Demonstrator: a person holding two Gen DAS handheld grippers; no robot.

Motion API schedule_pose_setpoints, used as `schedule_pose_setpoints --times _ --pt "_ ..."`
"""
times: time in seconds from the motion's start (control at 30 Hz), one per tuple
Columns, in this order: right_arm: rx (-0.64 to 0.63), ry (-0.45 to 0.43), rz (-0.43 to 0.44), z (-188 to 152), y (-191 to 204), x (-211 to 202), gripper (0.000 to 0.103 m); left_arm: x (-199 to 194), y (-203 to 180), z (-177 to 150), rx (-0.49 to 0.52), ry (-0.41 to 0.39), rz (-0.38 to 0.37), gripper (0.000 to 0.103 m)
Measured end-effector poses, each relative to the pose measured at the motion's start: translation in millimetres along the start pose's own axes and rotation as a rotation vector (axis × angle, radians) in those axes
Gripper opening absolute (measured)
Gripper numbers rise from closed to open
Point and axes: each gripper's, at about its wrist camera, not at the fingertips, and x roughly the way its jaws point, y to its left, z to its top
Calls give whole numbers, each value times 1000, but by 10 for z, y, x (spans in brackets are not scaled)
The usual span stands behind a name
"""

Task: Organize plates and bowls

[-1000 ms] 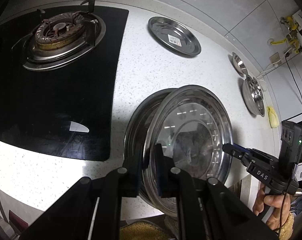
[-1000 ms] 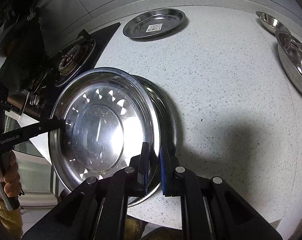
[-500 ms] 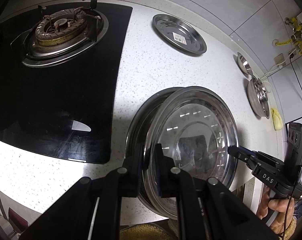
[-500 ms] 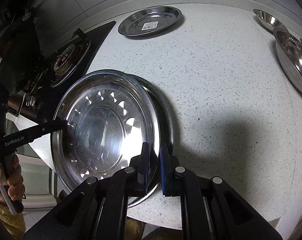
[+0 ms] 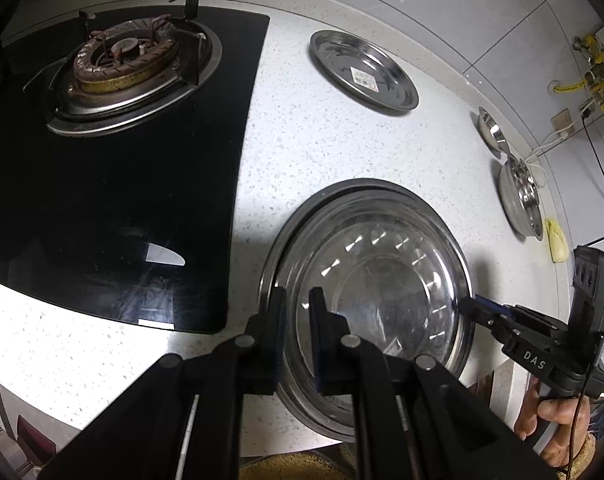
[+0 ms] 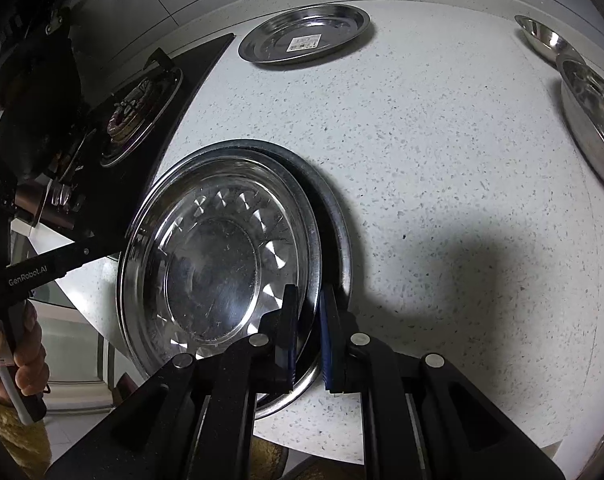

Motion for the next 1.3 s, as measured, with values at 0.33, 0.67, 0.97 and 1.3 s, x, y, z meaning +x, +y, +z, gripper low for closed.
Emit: schedule_pose_setpoints --times 0.33,0.67,0.97,1.3 --pt "-14 -48 30 -9 -69 -215 21 -96 61 21 2 -19 38 12" --pt "55 -63 66 36 -340 -305 64 -177 218 144 -54 -33 40 46" --pt "47 -91 72 535 -447 -333 74 -163 47 796 -77 -43 50 49" --pt "-7 -135 92 1751 -498 -114 75 429 -300 2028 -61 -30 36 49"
